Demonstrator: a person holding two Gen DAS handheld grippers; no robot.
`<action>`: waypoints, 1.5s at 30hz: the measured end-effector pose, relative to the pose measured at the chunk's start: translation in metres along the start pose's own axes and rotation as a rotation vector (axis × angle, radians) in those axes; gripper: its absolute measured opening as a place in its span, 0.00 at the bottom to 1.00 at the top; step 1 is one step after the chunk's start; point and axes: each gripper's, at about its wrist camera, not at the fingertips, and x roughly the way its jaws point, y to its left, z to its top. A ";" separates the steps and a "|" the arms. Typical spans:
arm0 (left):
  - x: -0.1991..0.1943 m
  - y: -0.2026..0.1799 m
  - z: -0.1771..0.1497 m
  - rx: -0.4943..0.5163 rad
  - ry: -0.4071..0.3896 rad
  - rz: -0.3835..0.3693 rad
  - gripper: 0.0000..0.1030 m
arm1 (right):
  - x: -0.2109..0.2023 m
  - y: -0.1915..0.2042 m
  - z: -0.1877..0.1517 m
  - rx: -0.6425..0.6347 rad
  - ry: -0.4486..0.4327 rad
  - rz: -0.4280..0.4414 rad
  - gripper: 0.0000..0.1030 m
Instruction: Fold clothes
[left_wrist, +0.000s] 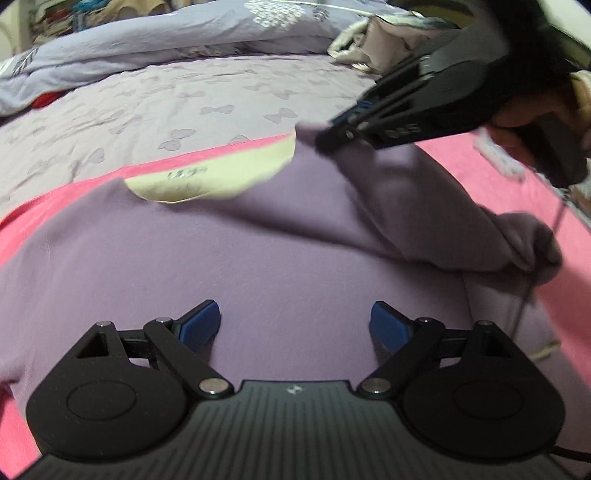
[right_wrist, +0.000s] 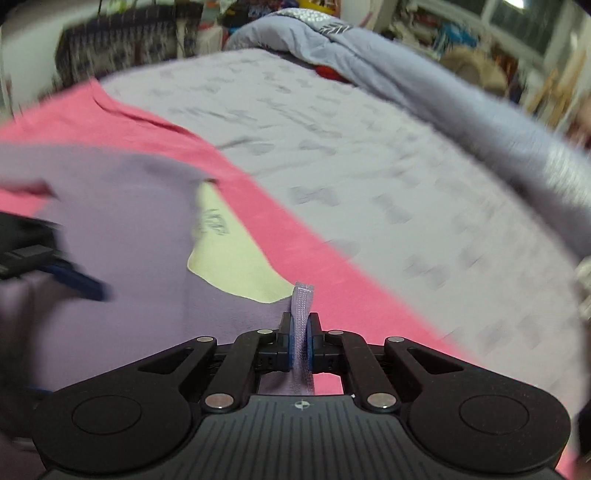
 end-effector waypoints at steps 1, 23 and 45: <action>0.002 0.002 0.003 -0.032 -0.004 -0.002 0.88 | 0.010 -0.002 0.005 -0.045 -0.004 -0.050 0.07; 0.065 -0.046 0.051 -0.003 -0.025 0.078 0.90 | -0.054 -0.072 -0.097 0.383 0.070 -0.215 0.56; 0.130 -0.039 0.115 0.043 0.046 0.214 0.93 | -0.106 -0.022 -0.145 0.588 0.126 -0.304 0.83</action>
